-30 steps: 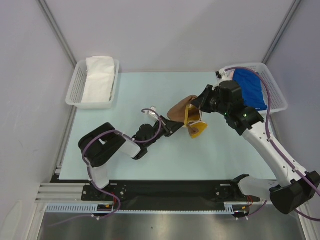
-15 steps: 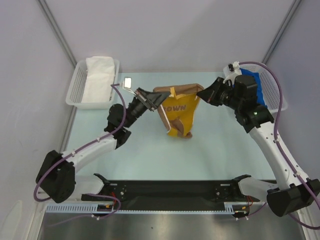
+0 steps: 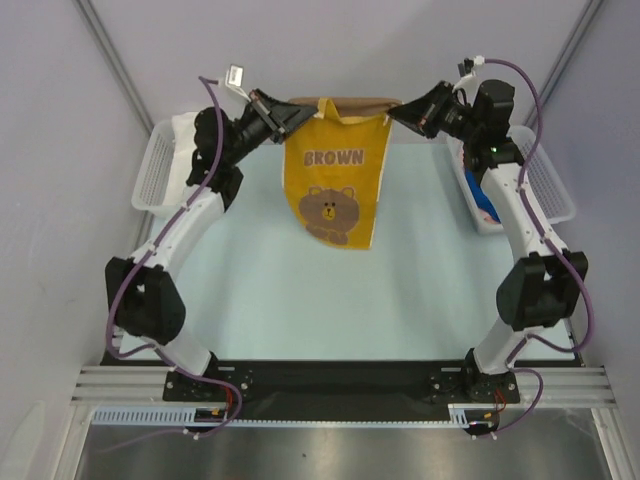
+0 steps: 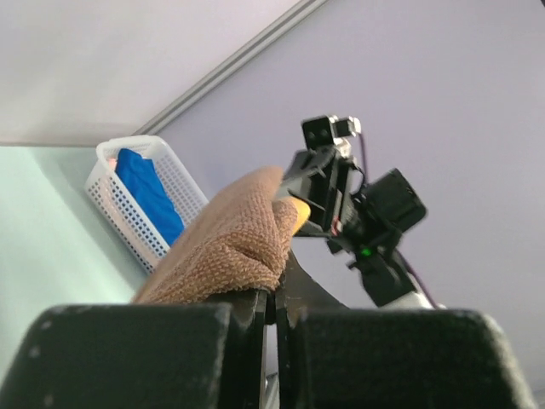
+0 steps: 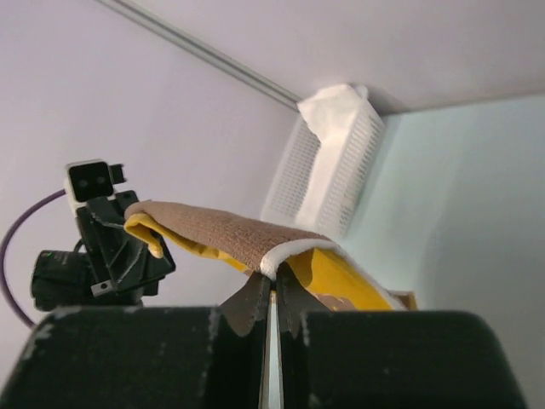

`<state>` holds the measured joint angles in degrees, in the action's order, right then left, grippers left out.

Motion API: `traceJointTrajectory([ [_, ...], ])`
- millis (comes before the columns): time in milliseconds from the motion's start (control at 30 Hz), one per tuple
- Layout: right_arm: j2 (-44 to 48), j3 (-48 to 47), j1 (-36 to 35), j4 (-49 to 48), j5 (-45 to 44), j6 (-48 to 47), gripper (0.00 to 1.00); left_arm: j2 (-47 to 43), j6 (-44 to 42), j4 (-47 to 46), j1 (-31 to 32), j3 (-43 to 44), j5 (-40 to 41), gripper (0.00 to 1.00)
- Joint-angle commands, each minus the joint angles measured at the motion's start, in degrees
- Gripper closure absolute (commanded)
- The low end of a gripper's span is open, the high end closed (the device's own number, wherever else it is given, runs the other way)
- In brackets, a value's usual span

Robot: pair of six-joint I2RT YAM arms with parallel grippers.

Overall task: Fold and stack the towels
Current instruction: Move the towel to the center of the board

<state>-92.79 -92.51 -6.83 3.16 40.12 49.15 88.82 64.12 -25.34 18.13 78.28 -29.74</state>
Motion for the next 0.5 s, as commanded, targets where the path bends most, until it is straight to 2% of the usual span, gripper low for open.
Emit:
traceJointTrajectory([
  [0, -6.7, -10.3, 0.9, -12.6, 8.7, 9.5, 1.0, 5.8, 4.6, 2.3, -3.5, 13.3, -9.0, 1.0],
  [67, -10.7, -15.7, 1.4, -14.8, 11.0, 14.1, 1.0, 8.8, 5.9, 3.2, -4.9, 16.7, -10.9, 1.0],
  [167, -11.2, -15.4, 1.3, -17.0, 12.0, 17.0, 1.0, 8.5, 3.2, 8.0, -5.6, 19.4, -11.4, 1.0],
  [233, -9.3, -10.7, 0.5, -17.8, 12.0, 16.7, 1.0, 6.7, 2.1, 8.5, -5.5, 14.1, -11.6, 1.0],
  [267, -8.0, -4.2, -0.6, -18.4, 12.1, 16.6, 1.0, 4.0, 1.8, 8.6, -5.6, 11.1, -11.7, 1.0],
  [333, -3.6, 4.5, -2.0, -19.8, 11.8, 15.8, 1.0, 0.4, 1.8, 7.4, -5.6, -0.8, -11.0, 1.0],
  [367, -2.0, 13.4, -3.4, -20.1, 10.7, 15.1, 1.0, -3.2, 1.7, 6.5, -5.5, -5.1, -10.5, 1.0],
  [400, 1.2, 17.6, -4.1, -21.3, 10.2, 14.9, 1.0, -5.4, 1.7, 6.4, -5.3, -13.9, -9.3, 1.0],
  [467, 3.7, 26.0, -5.5, -21.8, 9.0, 14.6, 1.0, -10.8, 1.7, 6.1, -4.6, -22.3, -8.0, 1.0],
])
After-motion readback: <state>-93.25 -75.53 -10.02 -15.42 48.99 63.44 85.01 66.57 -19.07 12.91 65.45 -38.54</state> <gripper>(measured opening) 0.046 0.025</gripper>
